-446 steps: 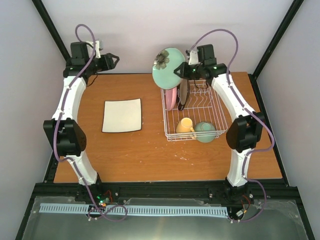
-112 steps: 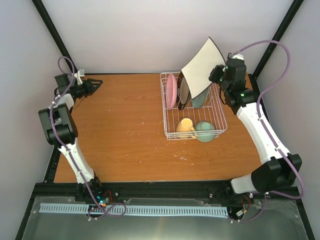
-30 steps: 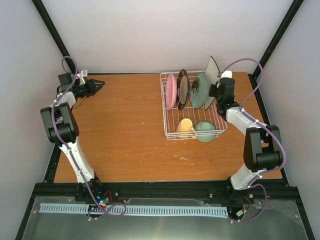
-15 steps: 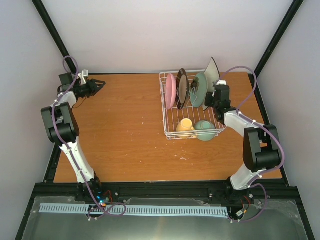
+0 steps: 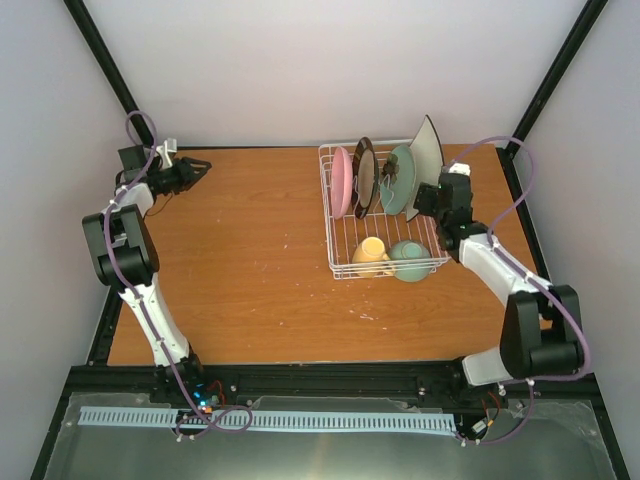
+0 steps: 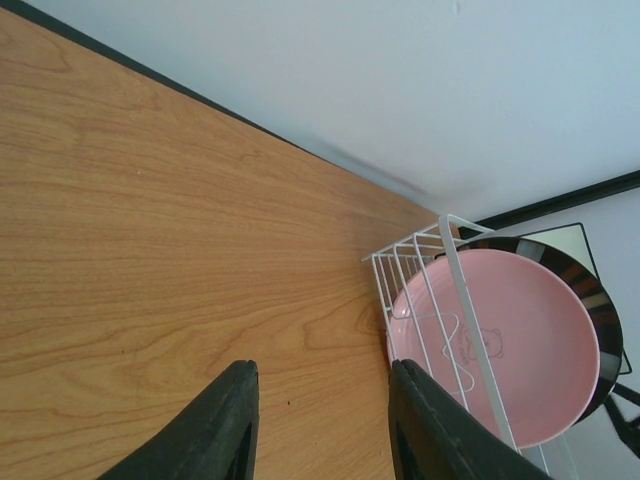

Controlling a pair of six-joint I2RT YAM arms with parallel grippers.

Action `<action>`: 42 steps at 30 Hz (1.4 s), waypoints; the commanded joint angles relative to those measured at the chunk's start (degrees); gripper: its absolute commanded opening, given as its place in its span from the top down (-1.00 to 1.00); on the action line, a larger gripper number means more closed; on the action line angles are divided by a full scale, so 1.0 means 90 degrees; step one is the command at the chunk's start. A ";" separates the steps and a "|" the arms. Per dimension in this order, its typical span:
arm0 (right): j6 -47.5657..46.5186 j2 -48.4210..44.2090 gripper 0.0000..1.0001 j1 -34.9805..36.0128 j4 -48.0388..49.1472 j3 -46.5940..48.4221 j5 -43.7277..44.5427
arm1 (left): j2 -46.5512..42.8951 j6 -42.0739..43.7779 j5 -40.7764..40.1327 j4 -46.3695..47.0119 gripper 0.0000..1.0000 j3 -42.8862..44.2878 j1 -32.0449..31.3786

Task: Load the mixed dishes into the dish rack

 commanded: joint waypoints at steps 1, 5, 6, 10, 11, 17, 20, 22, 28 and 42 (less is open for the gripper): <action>0.0344 -0.0779 -0.67 0.0067 -0.0295 -0.0076 0.0661 | -0.0135 -0.0099 -0.0117 0.0400 0.26 0.0206 -0.0073; 0.0527 -0.1276 -0.74 0.0080 -0.0834 -0.0017 0.0679 | -0.0429 0.0213 -0.0410 0.0493 0.26 0.0353 -0.0295; 0.0598 -0.1347 -0.74 0.0081 -0.1067 0.0059 0.0694 | -0.0501 0.0323 -0.0509 0.0485 0.26 0.0415 -0.0389; 0.0826 -0.1371 -0.77 0.0081 -0.1987 0.0624 0.0722 | -0.0727 0.0710 -0.0895 0.0323 0.25 0.0751 -0.0790; 0.0840 -0.1358 -0.77 0.0081 -0.2148 0.0765 0.0731 | -0.0778 0.0809 -0.1030 0.0277 0.24 0.0832 -0.0878; 0.0810 -0.1038 -0.78 0.0081 -0.2877 0.1782 0.0649 | -0.0866 0.1552 -0.1733 -0.0487 0.19 0.1615 -0.1524; 0.0692 -0.0776 -0.81 0.0090 -0.3063 0.2379 0.0503 | -0.0920 0.1719 -0.2039 -0.0586 0.19 0.1755 -0.1842; 0.0523 -0.0674 -0.82 0.0085 -0.2938 0.2619 0.0390 | -0.0950 0.1874 -0.2252 -0.0644 0.19 0.1843 -0.2069; 0.0222 -0.0195 -0.84 0.0095 -0.2883 0.3310 -0.0051 | -0.0846 0.2312 -0.2812 -0.0959 0.12 0.2185 -0.2750; 0.0079 0.0001 -0.91 0.0197 -0.2598 0.3509 -0.0679 | -0.0891 0.2583 -0.3293 -0.1212 0.11 0.2197 -0.3513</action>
